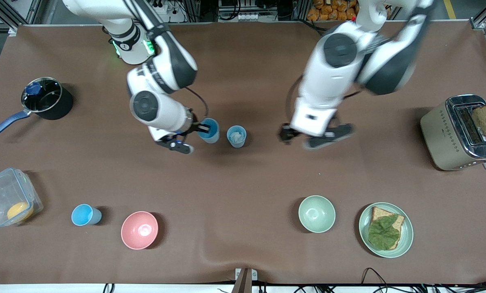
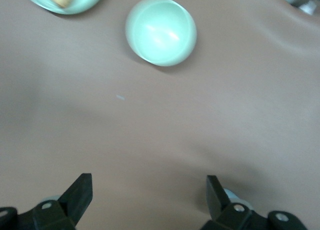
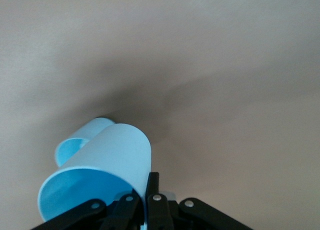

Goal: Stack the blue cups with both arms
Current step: 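Lower the right gripper's cup into the standing cup and open the right gripper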

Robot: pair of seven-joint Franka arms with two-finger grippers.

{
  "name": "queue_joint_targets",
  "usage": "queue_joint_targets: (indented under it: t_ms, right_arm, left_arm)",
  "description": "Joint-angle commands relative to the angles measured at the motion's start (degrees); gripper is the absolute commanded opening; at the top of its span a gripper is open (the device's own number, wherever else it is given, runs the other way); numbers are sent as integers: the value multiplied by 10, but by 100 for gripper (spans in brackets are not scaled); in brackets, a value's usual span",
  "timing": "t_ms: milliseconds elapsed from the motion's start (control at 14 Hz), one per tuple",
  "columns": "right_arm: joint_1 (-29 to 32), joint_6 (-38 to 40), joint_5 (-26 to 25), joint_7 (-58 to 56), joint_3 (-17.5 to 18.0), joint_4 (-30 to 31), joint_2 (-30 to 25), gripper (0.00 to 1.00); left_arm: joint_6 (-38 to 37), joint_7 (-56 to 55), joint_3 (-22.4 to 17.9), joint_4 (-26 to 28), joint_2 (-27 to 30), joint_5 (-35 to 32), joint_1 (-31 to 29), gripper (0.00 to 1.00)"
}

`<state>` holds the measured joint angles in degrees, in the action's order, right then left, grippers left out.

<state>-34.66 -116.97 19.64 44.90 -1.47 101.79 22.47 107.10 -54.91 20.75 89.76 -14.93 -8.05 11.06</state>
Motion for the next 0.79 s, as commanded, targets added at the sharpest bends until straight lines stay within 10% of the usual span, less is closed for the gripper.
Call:
queue_joint_targets:
  t_ms: [0, 429, 714]
  right_arm:
    - [-30, 6, 22, 52, -7, -72, 54, 0]
    - [-48, 6, 45, 61, -7, -75, 64, 0]
    - [-59, -8, 51, 62, -8, -72, 78, 0]
  left_arm:
    - [-48, 88, 8, 20, 44, -7, -66, 100]
    - [-99, 327, 10, 17, 89, 45, -209, 100]
    - [-112, 420, -49, 17, 109, 56, -186, 100]
